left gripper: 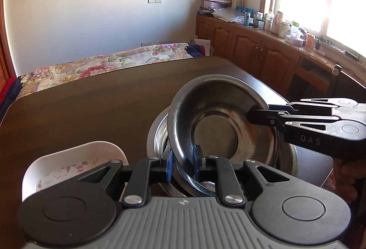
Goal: Organize plates and bowls
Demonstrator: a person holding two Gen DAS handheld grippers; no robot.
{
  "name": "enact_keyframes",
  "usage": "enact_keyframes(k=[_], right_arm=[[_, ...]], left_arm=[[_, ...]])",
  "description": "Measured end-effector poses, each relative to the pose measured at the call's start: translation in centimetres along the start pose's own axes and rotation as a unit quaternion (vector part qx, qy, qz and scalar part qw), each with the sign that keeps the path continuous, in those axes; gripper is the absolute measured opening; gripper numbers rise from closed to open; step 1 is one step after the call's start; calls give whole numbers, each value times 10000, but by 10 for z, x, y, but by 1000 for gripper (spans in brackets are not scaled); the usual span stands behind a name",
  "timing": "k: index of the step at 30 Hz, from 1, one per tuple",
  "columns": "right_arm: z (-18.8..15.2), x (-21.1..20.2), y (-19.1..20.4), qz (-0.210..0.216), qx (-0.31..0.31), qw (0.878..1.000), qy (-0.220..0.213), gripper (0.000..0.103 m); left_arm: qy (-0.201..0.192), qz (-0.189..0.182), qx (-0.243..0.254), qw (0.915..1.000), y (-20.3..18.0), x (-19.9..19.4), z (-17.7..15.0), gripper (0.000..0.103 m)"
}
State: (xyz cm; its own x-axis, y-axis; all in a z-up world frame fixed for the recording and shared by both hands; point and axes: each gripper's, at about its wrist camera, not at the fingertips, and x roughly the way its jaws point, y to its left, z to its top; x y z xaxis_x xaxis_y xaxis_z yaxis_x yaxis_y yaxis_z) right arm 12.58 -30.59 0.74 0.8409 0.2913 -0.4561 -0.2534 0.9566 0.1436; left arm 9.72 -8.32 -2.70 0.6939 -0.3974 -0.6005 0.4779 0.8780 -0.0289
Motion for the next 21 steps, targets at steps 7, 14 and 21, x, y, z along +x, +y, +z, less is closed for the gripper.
enact_keyframes(k=[7, 14, 21], right_arm=[[-2, 1, 10, -245, -389, 9989, -75, 16], [-4, 3, 13, -358, -543, 9979, -67, 16], [-6, 5, 18, -464, -801, 9957, -16, 16]], left_arm=[[-2, 44, 23, 10000, -2, 1, -3, 20], [-46, 97, 71, 9999, -6, 0, -4, 20], [-69, 120, 70, 9999, -8, -1, -5, 20]])
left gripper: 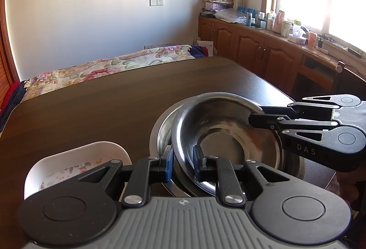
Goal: Organize plates and bowls
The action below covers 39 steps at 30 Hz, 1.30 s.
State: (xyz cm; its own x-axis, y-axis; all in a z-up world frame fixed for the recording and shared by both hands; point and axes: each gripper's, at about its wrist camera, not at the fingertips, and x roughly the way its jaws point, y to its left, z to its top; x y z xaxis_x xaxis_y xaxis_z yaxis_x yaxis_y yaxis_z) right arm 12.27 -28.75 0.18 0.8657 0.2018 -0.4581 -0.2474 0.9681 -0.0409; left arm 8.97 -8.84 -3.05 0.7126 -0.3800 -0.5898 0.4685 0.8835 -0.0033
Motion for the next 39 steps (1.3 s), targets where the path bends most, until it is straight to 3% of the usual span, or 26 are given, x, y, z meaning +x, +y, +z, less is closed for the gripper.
enact_keyframes(k=[12, 22, 23, 27, 28, 30, 34, 39], right_arm=[[2, -3, 5, -68, -148, 9998, -103, 16], [1, -11, -2, -48, 64, 9992, -394, 16], [0, -12, -2, -58, 74, 9991, -424, 16], [-3, -14, -5, -113, 167, 9982, -562, 16], [-4, -14, -6, -117, 208, 9980, -586, 16], [-6, -15, -9, -126, 298, 9974, -650, 17], [-11, -13, -13, -136, 470, 9962, -721, 40], [-18, -8, -14, -172, 551, 9953, -775, 51]], left_arm=[[-173, -49, -132, 9998, 4, -9, 0, 19], [-577, 146, -305, 9978, 4, -19, -4, 21], [-622, 180, -310, 9974, 4, -20, -4, 23], [-841, 249, -385, 9954, 3, -21, -9, 60], [-890, 268, -396, 9949, 3, -21, -10, 64], [-944, 339, -385, 9942, 2, -20, -13, 66], [-971, 384, -397, 9937, 1, -14, -19, 77], [-955, 396, -440, 9937, -1, -7, -27, 80]])
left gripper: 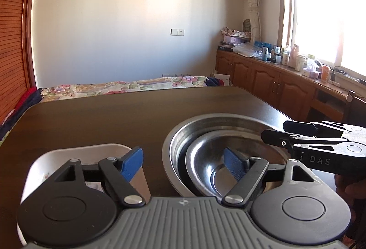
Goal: Organize plates and bowls
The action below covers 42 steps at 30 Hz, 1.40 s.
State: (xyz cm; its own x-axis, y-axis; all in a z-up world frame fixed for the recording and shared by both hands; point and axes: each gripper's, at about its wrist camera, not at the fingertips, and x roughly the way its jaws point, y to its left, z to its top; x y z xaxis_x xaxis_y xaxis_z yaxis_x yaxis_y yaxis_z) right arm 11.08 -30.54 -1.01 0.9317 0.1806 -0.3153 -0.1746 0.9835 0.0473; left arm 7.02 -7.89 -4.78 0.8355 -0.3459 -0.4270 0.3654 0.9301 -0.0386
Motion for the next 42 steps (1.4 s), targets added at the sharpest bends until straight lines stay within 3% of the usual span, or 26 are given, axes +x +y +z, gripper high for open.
enact_keyframes(k=[3, 8, 15, 26, 31, 36, 42], right_arm=[[-5, 3, 0, -31, 17, 10000, 2, 59], [-12, 5, -1, -10, 114, 9999, 51, 60], [-17, 9, 0, 141, 216, 9996, 151, 60], [-18, 6, -2, 208, 268, 9993, 127, 60], [-19, 6, -2, 259, 264, 9992, 118, 54], [-18, 7, -2, 337, 257, 9990, 117, 45], [-18, 7, -1, 393, 243, 9989, 104, 42]], left_arm=[[24, 5, 21, 10000, -2, 2, -4, 80], [76, -41, -45, 10000, -2, 2, -11, 79], [193, -63, -83, 9998, -1, 7, -15, 60], [256, -87, -76, 9996, -3, 12, -15, 51], [245, -92, -45, 9996, -6, 12, -16, 43], [247, -86, -75, 9996, -5, 11, -16, 40], [281, -87, -78, 9995, -2, 9, -15, 40]])
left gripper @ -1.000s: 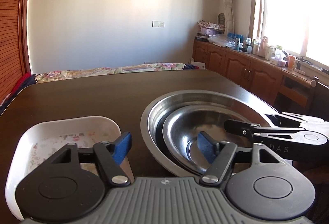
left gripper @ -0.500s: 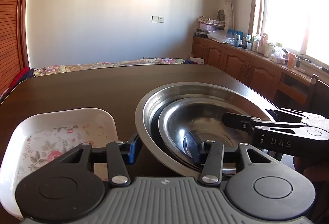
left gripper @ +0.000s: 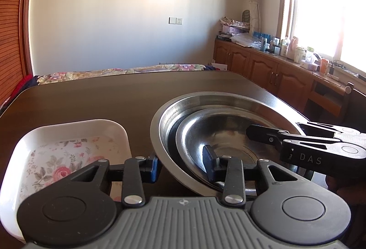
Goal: Organize plates and bowls
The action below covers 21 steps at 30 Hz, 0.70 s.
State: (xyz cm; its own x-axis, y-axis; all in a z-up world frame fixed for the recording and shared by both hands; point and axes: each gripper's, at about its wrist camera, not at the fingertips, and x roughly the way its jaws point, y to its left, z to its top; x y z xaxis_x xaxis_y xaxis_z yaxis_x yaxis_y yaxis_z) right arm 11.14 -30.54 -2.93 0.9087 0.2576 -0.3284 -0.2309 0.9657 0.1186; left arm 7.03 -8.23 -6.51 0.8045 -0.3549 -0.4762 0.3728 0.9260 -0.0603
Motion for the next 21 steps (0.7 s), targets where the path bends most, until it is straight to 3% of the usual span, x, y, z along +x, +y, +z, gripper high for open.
enact_keyframes(k=[21], right_arm=[[15, -8, 1, 209, 89, 9997, -123, 40]], left_arm=[[-111, -3, -1, 9999, 8, -19, 19, 40]])
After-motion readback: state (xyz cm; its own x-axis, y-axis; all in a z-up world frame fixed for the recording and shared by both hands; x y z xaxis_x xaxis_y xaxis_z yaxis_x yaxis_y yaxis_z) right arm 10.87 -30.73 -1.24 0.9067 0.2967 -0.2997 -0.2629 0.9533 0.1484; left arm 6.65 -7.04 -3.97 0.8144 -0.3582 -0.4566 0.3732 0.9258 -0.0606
